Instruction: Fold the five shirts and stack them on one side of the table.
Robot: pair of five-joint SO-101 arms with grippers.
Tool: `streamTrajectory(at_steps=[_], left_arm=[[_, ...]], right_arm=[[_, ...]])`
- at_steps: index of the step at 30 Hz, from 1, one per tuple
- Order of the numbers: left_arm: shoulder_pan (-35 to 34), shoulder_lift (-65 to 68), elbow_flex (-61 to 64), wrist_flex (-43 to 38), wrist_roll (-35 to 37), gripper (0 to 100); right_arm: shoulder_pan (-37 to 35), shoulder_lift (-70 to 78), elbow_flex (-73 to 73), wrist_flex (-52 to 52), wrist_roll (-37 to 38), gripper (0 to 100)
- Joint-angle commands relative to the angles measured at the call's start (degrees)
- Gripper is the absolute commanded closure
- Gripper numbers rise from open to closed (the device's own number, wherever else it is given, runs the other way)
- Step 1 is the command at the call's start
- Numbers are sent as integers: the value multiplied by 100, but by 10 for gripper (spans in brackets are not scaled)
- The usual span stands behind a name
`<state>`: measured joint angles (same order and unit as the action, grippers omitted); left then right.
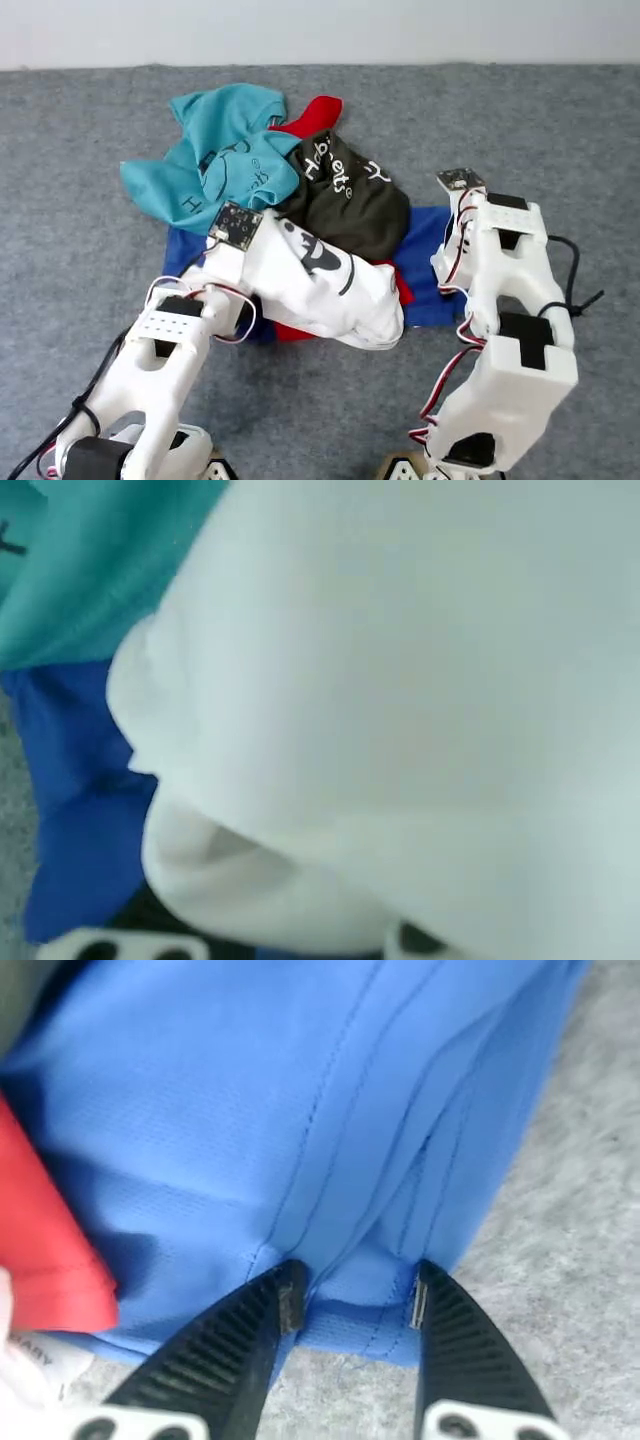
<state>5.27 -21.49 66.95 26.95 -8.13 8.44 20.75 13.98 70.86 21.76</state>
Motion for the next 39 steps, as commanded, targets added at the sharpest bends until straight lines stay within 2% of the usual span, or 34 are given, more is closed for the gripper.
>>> streamTrajectory(at_steps=[1, 5, 13, 17, 24, 28, 32, 39], left_arm=[[-9, -123, 101, -897, 0, 917], [-9, -167, 426, -1714, 0, 917], [35, -167, 479, -3086, 0, 917], [44, -185, 470, -3068, 0, 917], [26, -229, 470, -3059, 0, 917], [0, -862, 479, -3059, -9, 917], [-255, -1837, 585, -2989, 0, 917], [-475, -2971, 1121, -2163, 0, 917]], right_arm=[[75, 620, -35, 523, -26, 805], [40, 910, -475, 1095, -26, 804], [31, 1420, -1837, 2958, -26, 760], [-92, 1235, -2400, 3187, -26, 760], [-813, 488, -2470, 3187, -35, 760], [-1068, -92, -2470, 3134, -26, 760], [-1007, -453, -2470, 3020, -53, 760], [-549, -462, -2444, 3081, -62, 760]])
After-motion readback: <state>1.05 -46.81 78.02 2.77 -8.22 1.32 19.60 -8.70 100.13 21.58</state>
